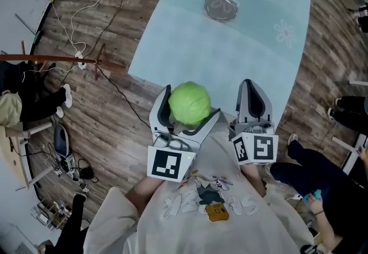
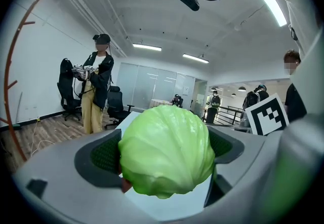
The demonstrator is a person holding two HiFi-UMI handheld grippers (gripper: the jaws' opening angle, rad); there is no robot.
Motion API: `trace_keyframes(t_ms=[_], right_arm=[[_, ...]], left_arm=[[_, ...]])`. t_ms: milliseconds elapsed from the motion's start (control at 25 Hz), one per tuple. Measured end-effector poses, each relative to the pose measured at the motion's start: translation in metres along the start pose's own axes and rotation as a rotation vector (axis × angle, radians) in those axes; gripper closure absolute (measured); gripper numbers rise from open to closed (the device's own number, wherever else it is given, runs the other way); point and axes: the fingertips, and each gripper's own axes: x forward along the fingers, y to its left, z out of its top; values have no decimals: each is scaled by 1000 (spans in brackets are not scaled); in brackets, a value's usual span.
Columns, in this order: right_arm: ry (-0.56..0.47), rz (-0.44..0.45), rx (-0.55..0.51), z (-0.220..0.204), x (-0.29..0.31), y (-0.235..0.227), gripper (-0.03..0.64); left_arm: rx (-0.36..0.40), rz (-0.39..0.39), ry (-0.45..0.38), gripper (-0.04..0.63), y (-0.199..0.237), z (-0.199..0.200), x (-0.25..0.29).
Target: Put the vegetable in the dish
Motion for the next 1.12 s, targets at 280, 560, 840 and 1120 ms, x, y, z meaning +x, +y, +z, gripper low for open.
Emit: trace_keyframes(t_ms=[280,560,840,1120], right_arm=[[8,11,29,11,53,-35,594],[10,6,41,17,87,-59,594],[13,-24,56,18,99,-69,594],[6,-57,61,17,120,-72,594]], left_arm=[[37,-36,27,69,-1,14,62],[33,-40,59,69,6,19,106],[65,-64,78,69,16,23,131],[85,-102,101,69,31,22,158]])
